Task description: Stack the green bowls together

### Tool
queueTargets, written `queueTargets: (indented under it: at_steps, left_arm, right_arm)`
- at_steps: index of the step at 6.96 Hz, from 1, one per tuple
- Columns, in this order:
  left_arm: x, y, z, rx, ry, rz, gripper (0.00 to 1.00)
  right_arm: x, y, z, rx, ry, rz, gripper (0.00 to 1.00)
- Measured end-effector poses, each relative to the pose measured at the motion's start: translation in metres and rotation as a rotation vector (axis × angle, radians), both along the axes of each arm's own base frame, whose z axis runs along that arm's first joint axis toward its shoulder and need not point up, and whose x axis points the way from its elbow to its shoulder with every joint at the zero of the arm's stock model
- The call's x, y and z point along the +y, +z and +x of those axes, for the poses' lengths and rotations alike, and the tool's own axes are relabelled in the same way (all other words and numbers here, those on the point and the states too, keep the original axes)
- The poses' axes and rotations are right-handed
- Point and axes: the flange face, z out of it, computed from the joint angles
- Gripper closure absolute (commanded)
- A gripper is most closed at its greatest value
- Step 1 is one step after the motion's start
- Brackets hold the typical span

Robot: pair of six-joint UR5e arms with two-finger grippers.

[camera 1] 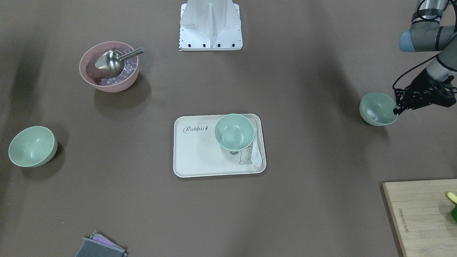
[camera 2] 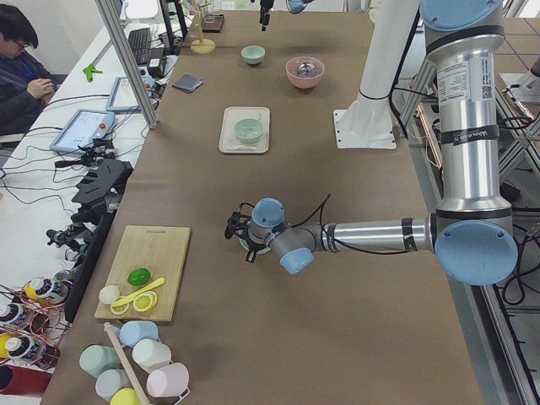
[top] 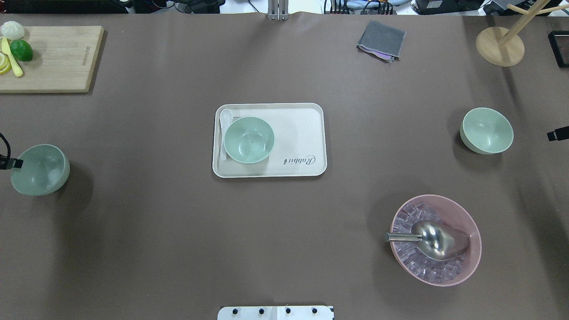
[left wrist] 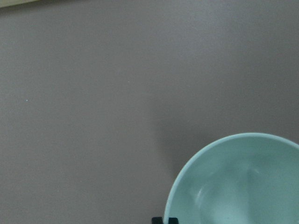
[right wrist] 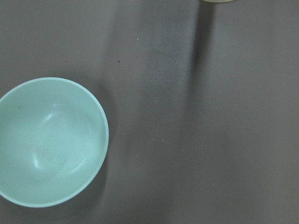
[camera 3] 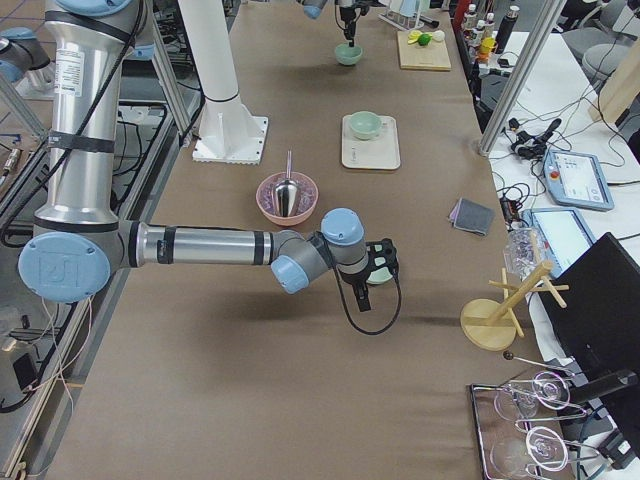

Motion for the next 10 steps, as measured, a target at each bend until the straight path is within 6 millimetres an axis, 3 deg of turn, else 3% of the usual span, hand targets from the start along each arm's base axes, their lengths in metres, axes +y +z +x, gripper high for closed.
queueTargets:
  at_steps: [2, 4, 5, 6, 7, 8, 9, 10]
  left_arm:
    - [-0.008, -0.052, 0.007, 0.046, 0.016, 0.025, 1.0]
    - [-0.024, -0.131, 0.029, 0.09, 0.009, -0.001, 1.0]
    - [-0.032, -0.168, 0.063, 0.119, 0.003, -0.026, 1.0]
    - [-0.041, -0.215, 0.112, 0.138, -0.01, -0.062, 1.0]
    - [-0.052, -0.276, 0.168, 0.137, -0.028, -0.109, 1.0]
    - [-0.057, -0.329, 0.21, 0.122, -0.034, -0.15, 1.0]
    - [-0.059, -0.364, 0.238, 0.105, -0.032, -0.174, 1.0]
    - [-0.069, -0.382, 0.26, 0.09, -0.041, -0.184, 1.0]
  right_arm:
    - [0.002, 0.001, 0.001, -0.001, -0.007, 0.016, 0.0]
    - [0.004, 0.004, 0.001, -0.003, -0.009, 0.026, 0.0]
    - [0.005, 0.005, 0.001, -0.003, -0.011, 0.025, 0.0]
    - [0.007, 0.006, 0.001, -0.003, -0.013, 0.024, 0.0]
    - [0.008, 0.007, 0.001, -0.003, -0.013, 0.025, 0.0]
    - [0.009, 0.009, 0.001, -0.003, -0.014, 0.023, 0.0]
    - [0.009, 0.01, 0.001, -0.003, -0.015, 0.022, 0.0]
    - [0.009, 0.01, 0.0, -0.003, -0.016, 0.021, 0.0]
